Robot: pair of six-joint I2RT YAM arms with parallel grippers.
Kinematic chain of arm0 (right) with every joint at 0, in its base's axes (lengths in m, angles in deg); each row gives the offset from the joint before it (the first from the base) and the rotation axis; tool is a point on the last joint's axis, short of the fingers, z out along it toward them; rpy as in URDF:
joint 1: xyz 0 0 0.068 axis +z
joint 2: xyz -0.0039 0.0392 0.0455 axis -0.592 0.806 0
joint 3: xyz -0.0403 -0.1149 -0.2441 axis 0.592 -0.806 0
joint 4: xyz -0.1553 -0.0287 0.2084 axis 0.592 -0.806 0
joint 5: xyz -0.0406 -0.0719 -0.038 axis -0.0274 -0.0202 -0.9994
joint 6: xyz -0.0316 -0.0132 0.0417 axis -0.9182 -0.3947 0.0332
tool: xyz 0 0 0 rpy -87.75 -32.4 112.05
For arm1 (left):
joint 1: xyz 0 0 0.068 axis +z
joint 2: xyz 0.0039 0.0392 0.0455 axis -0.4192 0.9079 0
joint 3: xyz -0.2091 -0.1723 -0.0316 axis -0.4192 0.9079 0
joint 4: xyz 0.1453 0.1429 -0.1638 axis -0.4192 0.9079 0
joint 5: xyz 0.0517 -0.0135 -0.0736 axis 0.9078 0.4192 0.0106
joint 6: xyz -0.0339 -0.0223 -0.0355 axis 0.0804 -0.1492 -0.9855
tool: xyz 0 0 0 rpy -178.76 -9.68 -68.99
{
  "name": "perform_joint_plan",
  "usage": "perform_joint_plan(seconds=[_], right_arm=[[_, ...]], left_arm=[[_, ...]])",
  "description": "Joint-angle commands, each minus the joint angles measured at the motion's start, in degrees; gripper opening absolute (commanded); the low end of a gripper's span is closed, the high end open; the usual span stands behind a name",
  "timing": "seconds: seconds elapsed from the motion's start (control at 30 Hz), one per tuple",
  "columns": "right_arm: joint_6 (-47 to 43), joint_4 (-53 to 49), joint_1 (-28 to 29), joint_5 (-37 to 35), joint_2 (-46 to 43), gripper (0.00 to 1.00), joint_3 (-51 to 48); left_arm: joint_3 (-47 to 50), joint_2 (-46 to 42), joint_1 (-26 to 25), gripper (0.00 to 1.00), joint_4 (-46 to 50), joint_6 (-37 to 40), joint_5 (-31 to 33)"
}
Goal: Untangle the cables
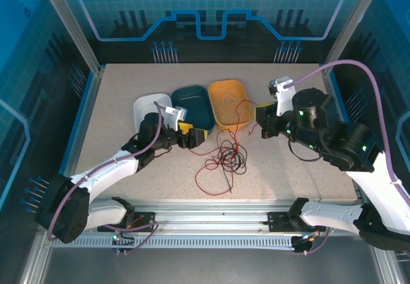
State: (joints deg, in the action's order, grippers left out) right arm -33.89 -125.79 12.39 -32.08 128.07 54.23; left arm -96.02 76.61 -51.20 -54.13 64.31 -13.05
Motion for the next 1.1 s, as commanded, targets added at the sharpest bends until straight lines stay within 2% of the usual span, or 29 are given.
perform_joint_plan(seconds=[0.0, 0.37, 0.83, 1.07], right_arm=[[-2.21, -1.82, -0.55, -1.21, -0.56, 0.00, 4.77], [-4.61, -2.89, -0.55, -4.55, -2.05, 0.00, 9.75], [-6.42, -5.94, -0.56, -12.75, -4.55, 0.00, 14.69], [-7.14, -5.83, -0.53, -12.61, -2.99, 0.00, 16.18]], left_arm=[[-1.25, 0.29, -0.30, 0.99, -2.48, 1.10, 0.57], [-0.44, -2.67, -0.30, 0.99, 0.18, 2.31, 3.24], [-1.48, -2.01, -0.30, 0.99, 0.67, 2.37, 3.80], [-1.23, -2.76, -0.29, 0.99, 0.75, 1.68, 5.31]])
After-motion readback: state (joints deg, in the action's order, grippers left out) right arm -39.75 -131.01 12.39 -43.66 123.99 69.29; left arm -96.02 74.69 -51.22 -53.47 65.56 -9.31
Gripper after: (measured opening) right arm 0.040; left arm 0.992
